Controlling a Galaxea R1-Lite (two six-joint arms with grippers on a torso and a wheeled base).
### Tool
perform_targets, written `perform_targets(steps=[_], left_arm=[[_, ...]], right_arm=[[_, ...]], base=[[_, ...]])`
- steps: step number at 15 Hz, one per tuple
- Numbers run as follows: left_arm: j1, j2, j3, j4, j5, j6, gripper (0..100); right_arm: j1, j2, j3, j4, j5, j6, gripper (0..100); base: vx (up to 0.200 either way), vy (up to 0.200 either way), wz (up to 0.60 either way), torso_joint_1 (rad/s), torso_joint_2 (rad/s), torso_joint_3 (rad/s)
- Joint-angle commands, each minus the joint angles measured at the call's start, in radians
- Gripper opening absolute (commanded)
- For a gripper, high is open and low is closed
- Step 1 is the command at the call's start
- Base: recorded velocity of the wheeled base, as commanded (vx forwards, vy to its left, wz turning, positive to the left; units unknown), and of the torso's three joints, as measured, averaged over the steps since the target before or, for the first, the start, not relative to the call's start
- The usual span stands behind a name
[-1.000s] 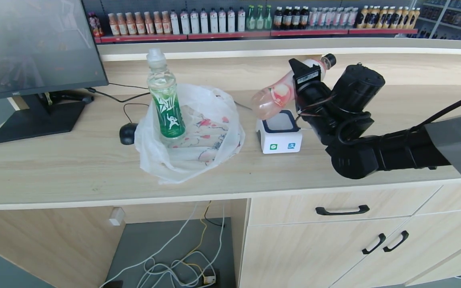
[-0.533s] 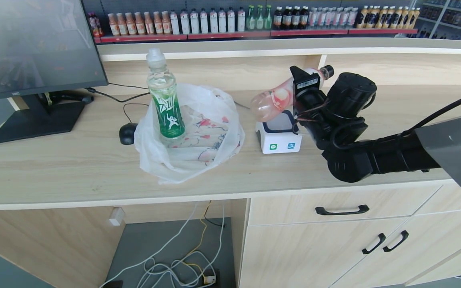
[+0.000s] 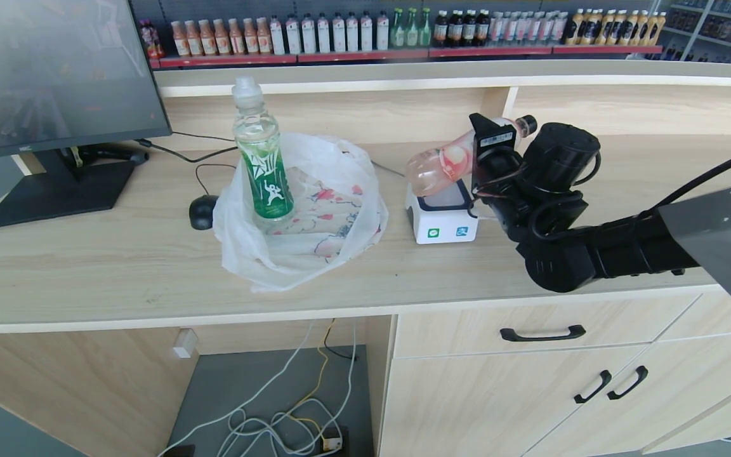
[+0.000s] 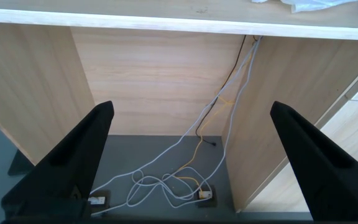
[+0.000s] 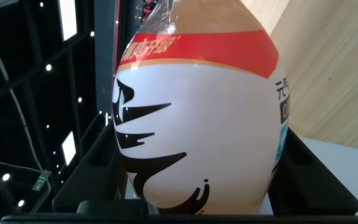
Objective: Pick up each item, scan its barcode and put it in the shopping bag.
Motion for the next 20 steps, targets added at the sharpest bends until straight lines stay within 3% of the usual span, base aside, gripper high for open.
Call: perform_targets(steps=[1,20], left_arm=[[0.000,0.000,0.000,0.000,0.000,-0.001,100],[0.000,0.000,0.000,0.000,0.000,0.001,100]], right_arm=[[-0.016,-0.005,0.003,-0.001,-0.001,0.001,0],[-0.022,-0.008,0.011,-0.001,0.000,0.013,0]], base=[[0.000,0.000,0.00,0.000,0.00,0.000],[0.000,0.000,0.00,0.000,0.00,0.000]])
